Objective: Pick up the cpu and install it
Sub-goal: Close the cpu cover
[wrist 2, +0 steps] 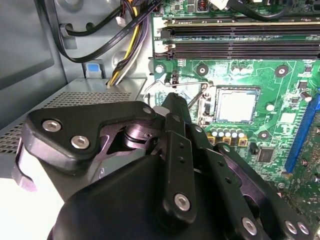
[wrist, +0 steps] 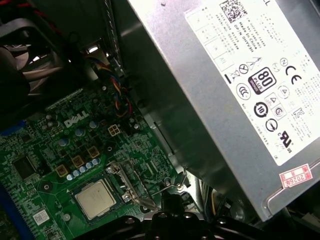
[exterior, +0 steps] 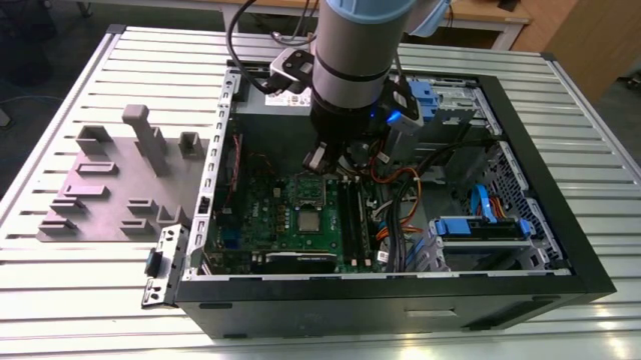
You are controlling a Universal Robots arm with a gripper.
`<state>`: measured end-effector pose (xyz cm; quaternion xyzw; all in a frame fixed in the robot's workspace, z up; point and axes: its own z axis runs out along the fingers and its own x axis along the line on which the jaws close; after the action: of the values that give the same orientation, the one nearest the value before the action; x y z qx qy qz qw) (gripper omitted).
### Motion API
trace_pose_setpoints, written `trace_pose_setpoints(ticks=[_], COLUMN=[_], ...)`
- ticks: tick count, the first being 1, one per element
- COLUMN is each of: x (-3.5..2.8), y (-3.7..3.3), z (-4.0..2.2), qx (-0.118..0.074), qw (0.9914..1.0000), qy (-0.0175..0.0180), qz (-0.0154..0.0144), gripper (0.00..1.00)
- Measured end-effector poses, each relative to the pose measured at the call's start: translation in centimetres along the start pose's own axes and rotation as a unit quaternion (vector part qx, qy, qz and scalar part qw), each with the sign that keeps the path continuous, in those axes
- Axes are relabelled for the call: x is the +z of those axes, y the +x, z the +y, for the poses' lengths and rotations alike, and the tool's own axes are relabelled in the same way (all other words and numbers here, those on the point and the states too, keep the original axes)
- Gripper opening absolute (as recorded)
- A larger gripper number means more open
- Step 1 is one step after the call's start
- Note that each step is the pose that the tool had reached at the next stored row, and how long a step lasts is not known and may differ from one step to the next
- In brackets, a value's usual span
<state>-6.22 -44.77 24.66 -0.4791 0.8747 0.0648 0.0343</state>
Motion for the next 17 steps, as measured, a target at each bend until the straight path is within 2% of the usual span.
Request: trace_pose_setpoints(ticks=[17], x=[-0.05], y=[0.28], z=[-0.14], qx=[0.000], qw=[1.00000], qy=[0.0000], qz=[0.0000], gripper=[0.11])
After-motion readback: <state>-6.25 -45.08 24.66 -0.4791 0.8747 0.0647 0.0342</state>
